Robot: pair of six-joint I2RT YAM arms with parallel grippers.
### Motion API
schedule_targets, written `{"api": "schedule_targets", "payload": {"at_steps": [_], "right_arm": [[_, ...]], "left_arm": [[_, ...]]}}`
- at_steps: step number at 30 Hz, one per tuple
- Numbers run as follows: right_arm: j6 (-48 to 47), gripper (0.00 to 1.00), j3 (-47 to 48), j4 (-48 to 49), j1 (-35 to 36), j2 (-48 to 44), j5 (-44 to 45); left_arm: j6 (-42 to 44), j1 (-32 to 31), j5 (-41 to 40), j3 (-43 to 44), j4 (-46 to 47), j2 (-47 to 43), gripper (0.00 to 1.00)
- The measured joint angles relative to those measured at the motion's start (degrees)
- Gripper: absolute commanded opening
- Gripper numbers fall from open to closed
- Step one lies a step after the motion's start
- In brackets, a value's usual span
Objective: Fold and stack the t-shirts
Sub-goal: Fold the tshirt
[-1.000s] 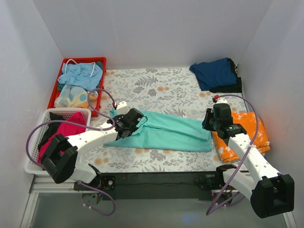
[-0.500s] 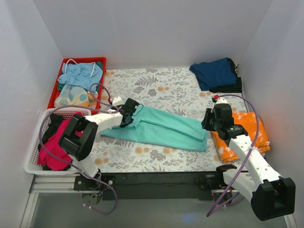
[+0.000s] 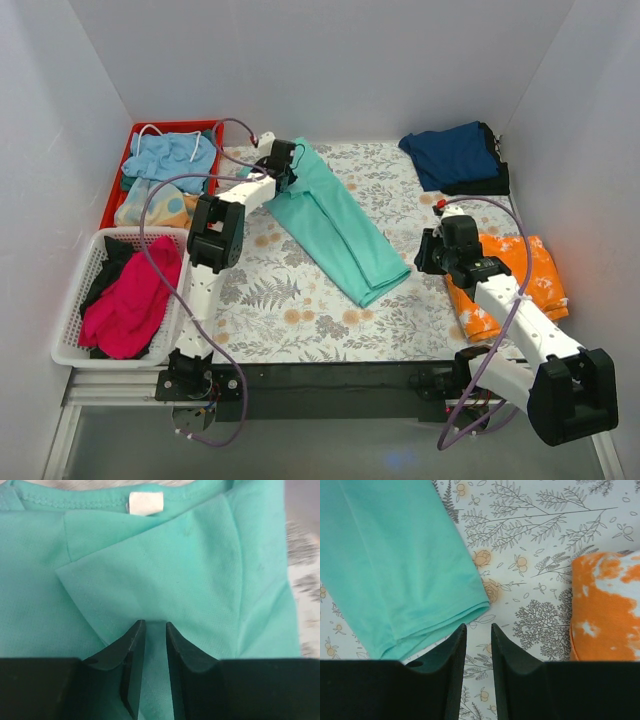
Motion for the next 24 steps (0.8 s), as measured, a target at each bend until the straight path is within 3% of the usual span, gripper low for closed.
{"api": "schedule_targets", "payload": {"at_steps": [4,7,13,24], "right_arm": [[-0.1,0.33,-0.9,2.0,2.9,0.5,-1.1],[-0.2,0.33,-0.9,3.3,6.9,1.6,-1.3],[-0.4,0.33,-0.9,6.2,12.4,7.8,-0.6],[-0.4,0.34,0.2,9.5,14.1,16.7,2.5]], "left_arm": [[3.6,0.7,9.4,14.8,4.5,10.2,0.24],[5.2,1.0,15.6,16.3,9.0,12.2,0.26],[5.3,2.0,22.5,1.7,18.3,4.4,0.30],[4.1,2.0,25.4,-20.7,24.3,-29.1,0.34]]}}
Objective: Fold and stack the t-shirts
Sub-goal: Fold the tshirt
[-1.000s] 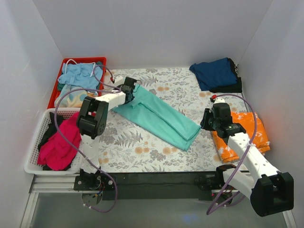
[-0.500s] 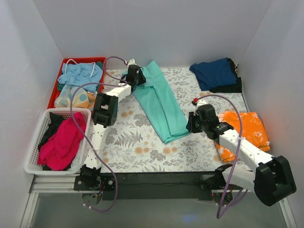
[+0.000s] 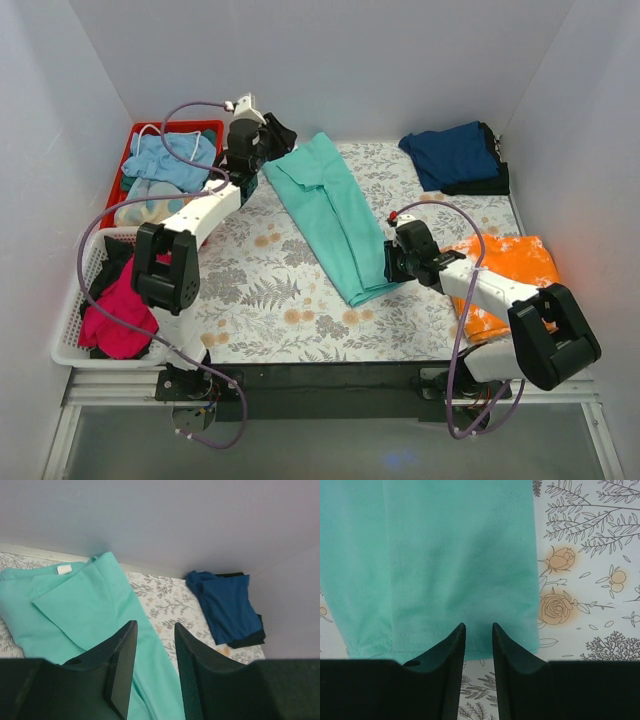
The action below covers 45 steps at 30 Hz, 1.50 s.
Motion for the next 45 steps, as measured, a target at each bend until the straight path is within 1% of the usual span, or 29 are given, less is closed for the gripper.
{"api": "schedule_targets", "payload": {"at_steps": [4,5,7,8,9,10,14,16,18,21,29,35,39,45], "right_arm": [[0.0,0.35,0.3,1.6,0.0,2.5,0.7],[0.0,0.41,0.4,2.0,0.1,3.2,1.1],[-0.1,0.49,0.5,2.0,0.1,3.8,1.5],[-0.2,0.55,0.5,2.0,0.1,3.8,1.9],[-0.2,0.60,0.5,2.1,0.1,3.7,2.3],[-0.4,0.62,0.5,2.2,0.1,3.6,2.7],[-0.9,0.62,0.5,2.2,0.1,1.9,4.1],[-1.1,0.62,0.5,2.3,0.1,0.9,4.6],[-1.2,0.62,0.5,2.4,0.1,0.2,5.2],[-1.3,0.62,0.5,2.3,0.1,0.2,5.6],[-1.3,0.63,-0.1,2.4,0.1,0.2,6.2],[-1.4,0.63,-0.2,2.4,0.1,0.4,6.7],[-1.4,0.63,-0.2,2.9,0.1,1.3,6.8],[-1.6,0.63,-1.2,4.1,0.1,2.9,6.7]], "left_arm": [[-1.5,-1.8,1.0,-10.3,1.6,-8.3,0.35],[-2.2,-3.2,1.0,-13.7,1.3,-9.6,0.35],[-3.8,-6.2,0.7,-19.2,0.3,-10.2,0.37],[-4.8,-7.9,0.6,-21.9,-0.5,-10.2,0.37],[-6.1,-9.4,0.5,-24.8,-1.3,-10.2,0.38],[-7.4,-10.9,0.2,-27.7,-2.1,-10.3,0.38],[-13.2,-16.3,-2.4,-37.5,-6.2,-12.8,0.39],[-15.6,-18.5,-4.7,-40.3,-8.2,-15.4,0.39],[-17.9,-21.0,-7.1,-41.4,-9.7,-18.3,0.39],[-21.2,-24.7,-8.7,-41.4,-9.7,-20.8,0.39],[-29.2,-31.5,-10.9,-41.4,-11.3,-19.1,0.39],[-33.7,-35.0,-12.0,-41.8,-11.9,-16.4,0.40],[-35.3,-36.2,-11.2,-42.2,-8.7,-14.3,0.41],[-36.5,-36.2,-9.7,-41.9,-4.2,-12.1,0.41]]}}
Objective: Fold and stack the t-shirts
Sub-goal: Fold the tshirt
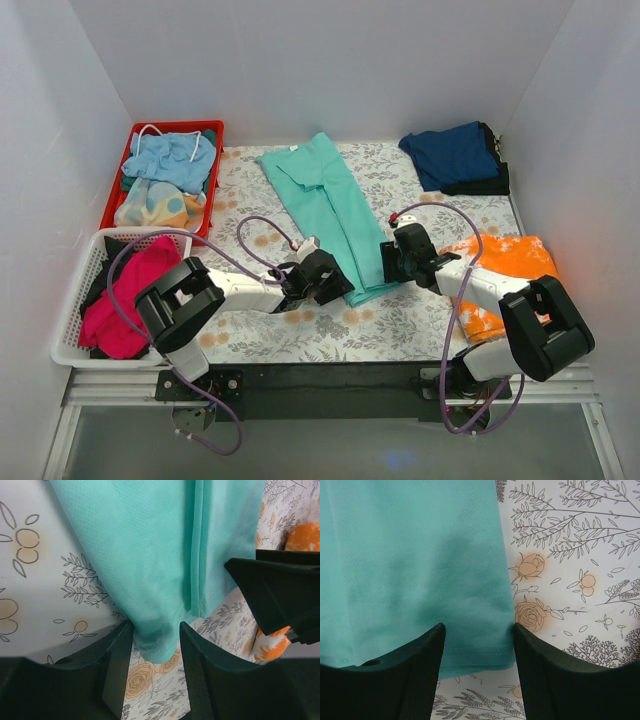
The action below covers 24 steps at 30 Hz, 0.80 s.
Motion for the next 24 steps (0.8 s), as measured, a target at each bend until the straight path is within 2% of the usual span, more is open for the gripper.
{"api": "schedule_targets", "payload": {"at_steps": [4,6,7,8,10,17,19,22,24], "right_arm": [[0.0,0.58,-0.5,1.5,0.0,1.6,0.2],[0.1,0.55,-0.5,2.2,0.0,2.0,0.5],[0.2,0.47,-0.5,2.6,0.0,2.2,0.7],[0.3,0.44,-0.5,2.7,0.0,2.3,0.9],[0.7,0.34,-0.5,3.0,0.0,2.4,1.2],[3.6,0.22,-1.1,1.2,0.4,0.9,1.9],[4.4,0.20,-1.7,0.2,0.4,-0.3,1.7],[5.4,0.11,-2.9,-1.6,0.5,-2.6,0.2],[5.7,0.11,-3.6,-2.4,1.0,-3.8,-0.4]], "left_arm": [[-0.4,0.0,0.9,0.2,1.3,0.9,0.35],[-0.6,0.0,1.1,0.2,1.2,0.9,0.22],[-0.7,0.0,1.2,0.1,1.0,0.9,0.17],[-0.9,0.0,1.2,-0.2,0.7,0.9,0.08],[-1.4,0.0,1.3,-1.1,0.8,0.7,0.00],[-3.6,0.0,0.3,-5.5,-0.9,-3.5,0.00],[-4.1,0.0,-0.4,-6.9,-2.4,-5.6,0.00],[-4.4,0.0,-2.0,-8.6,-5.8,-8.9,0.00],[-4.5,0.0,-3.1,-9.4,-8.3,-11.0,0.00]]}}
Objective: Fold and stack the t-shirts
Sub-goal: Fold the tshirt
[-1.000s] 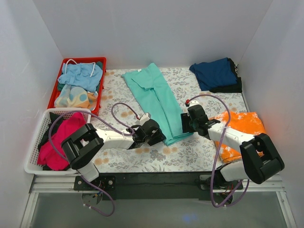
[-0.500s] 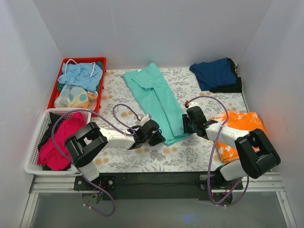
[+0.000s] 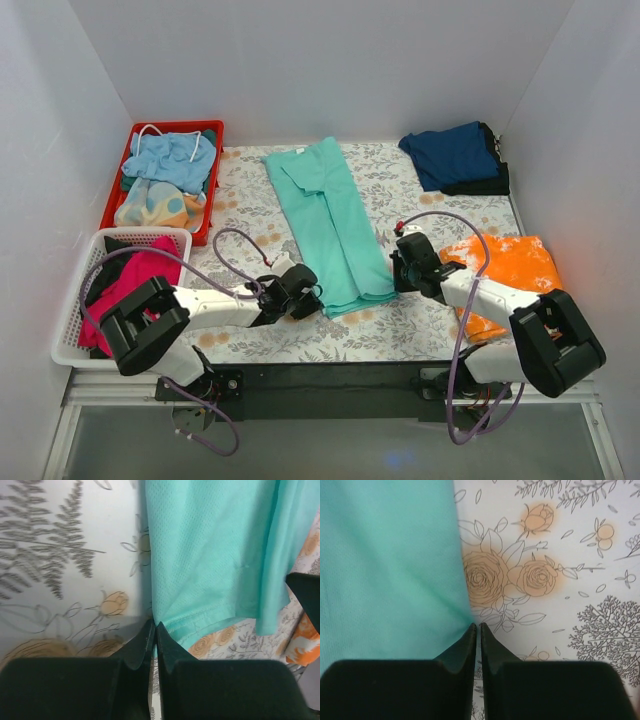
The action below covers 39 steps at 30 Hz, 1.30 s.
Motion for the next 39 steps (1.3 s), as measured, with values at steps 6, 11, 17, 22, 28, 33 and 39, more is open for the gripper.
{"api": "schedule_targets", "payload": {"at_steps": [6,11,17,22,28,33,39], "right_arm": [[3.2,0.15,-4.1,-0.6,6.5,-5.2,-1.0],[8.4,0.33,-7.8,-0.5,15.9,-10.3,-0.3],[13.4,0.48,-8.7,-4.7,23.3,-14.6,2.3],[15.4,0.50,-8.2,-7.2,25.8,-16.0,4.2],[17.2,0.50,-7.8,-6.6,27.8,-15.3,5.3],[17.6,0.52,-7.8,-2.3,28.5,-14.9,5.1],[17.6,0.52,-6.8,2.4,28.7,-8.6,3.8]], "left_arm": [[0.5,0.0,-3.6,-2.5,-8.1,-6.5,0.00],[0.4,0.0,-5.5,-4.6,-13.2,-11.4,0.00],[-1.4,0.0,-8.6,-7.2,-19.8,-17.7,0.00],[-2.1,0.0,-10.7,-7.3,-25.2,-20.3,0.00],[-2.5,0.0,-11.0,-8.1,-26.1,-21.6,0.00],[-2.5,0.0,-10.8,-8.3,-25.5,-21.7,0.00],[-2.5,0.0,-10.4,-8.5,-24.2,-21.3,0.00]]}}
